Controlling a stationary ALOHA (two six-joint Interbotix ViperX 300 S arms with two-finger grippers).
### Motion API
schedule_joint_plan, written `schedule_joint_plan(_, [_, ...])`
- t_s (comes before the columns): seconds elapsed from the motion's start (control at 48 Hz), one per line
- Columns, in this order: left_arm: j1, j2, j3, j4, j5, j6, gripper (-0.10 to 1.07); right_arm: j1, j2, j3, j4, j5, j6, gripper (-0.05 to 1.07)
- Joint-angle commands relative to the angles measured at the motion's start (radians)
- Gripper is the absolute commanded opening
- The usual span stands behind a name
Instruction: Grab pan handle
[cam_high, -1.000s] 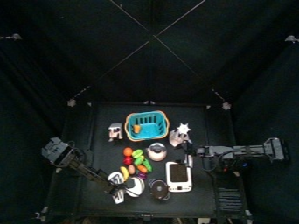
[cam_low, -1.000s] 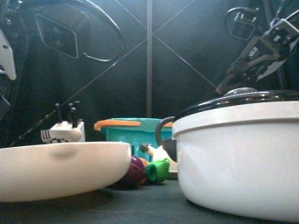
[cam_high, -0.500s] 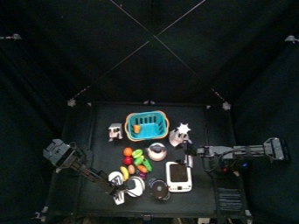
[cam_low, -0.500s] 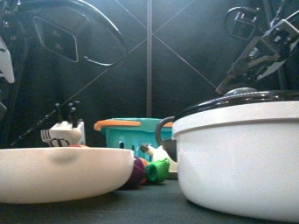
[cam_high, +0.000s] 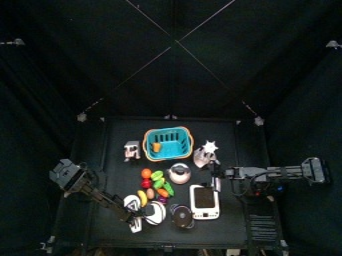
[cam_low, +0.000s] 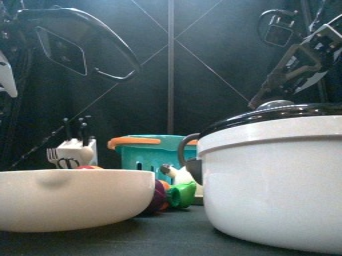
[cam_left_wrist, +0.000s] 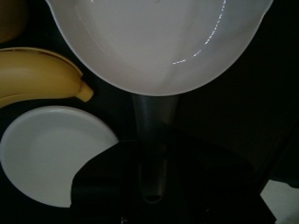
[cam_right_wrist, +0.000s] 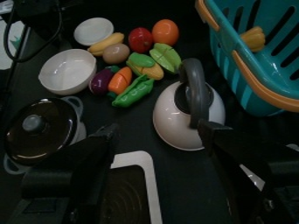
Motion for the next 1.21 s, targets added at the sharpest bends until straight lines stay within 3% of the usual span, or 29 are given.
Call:
schedule_joint_plan(0.0, [0.003, -0.023, -0.015, 0.026, 0.000, 0.000, 0.70, -0.003, -0.003, -0.008, 0.002, -0.003, 0.002, 1.01])
schedule_joint_plan(0.708, [0.011, -0.140, -0.046, 0.183, 0.092, -0.003, 0.70, -0.003, -0.031, 0.008, 0.003, -0.003, 0.002, 1.01])
schedule_joint_plan(1.188, [0.018, -0.133, -0.028, 0.179, 0.097, -0.003, 0.69, -0.006, -0.032, 0.008, -0.002, -0.003, 0.000, 1.01])
